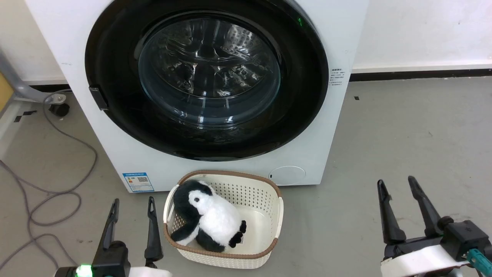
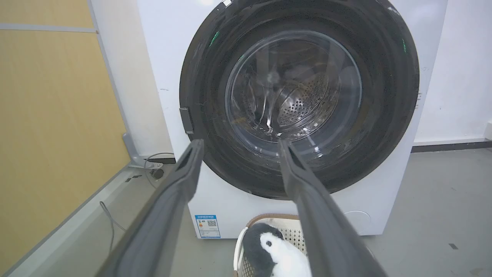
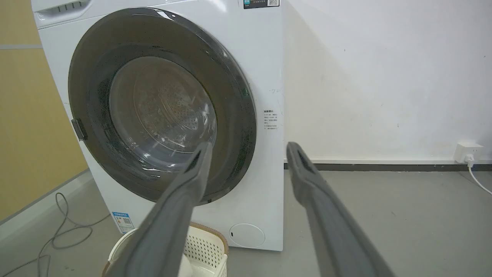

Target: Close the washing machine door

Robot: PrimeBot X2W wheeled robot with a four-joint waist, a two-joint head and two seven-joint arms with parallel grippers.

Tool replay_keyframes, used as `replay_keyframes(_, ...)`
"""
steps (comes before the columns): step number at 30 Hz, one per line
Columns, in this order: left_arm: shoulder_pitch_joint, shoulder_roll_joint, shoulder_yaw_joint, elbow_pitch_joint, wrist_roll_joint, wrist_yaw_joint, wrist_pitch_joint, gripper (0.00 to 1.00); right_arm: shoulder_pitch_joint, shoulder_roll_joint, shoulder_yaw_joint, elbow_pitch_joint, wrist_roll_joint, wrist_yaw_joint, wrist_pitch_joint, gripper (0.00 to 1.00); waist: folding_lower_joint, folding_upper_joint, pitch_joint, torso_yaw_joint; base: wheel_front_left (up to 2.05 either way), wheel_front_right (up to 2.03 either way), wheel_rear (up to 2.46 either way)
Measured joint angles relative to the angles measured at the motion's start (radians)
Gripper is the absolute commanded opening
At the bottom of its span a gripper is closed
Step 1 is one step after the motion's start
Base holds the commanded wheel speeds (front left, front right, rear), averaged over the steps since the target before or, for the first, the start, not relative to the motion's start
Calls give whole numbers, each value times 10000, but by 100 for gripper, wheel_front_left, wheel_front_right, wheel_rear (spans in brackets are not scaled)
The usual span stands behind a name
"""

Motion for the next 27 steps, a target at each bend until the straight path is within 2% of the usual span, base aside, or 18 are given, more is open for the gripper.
replay_keyframes(1,26,-4,-2,15,-27,-6,0,100,33,2,25,-2,10,0,0,100,0,0,-10,12,0,0,0)
replay_keyframes(2,52,-6,-4,27,-50,-2,10,0,34,4,36,0,10,0,6,0,0,0,-16,18,0,0,0)
replay_keyframes(27,36,-40,63,31,-50,-232,385,0,23,2,35,-31,-71,0,372,0,1,0,6,131,0,0,0)
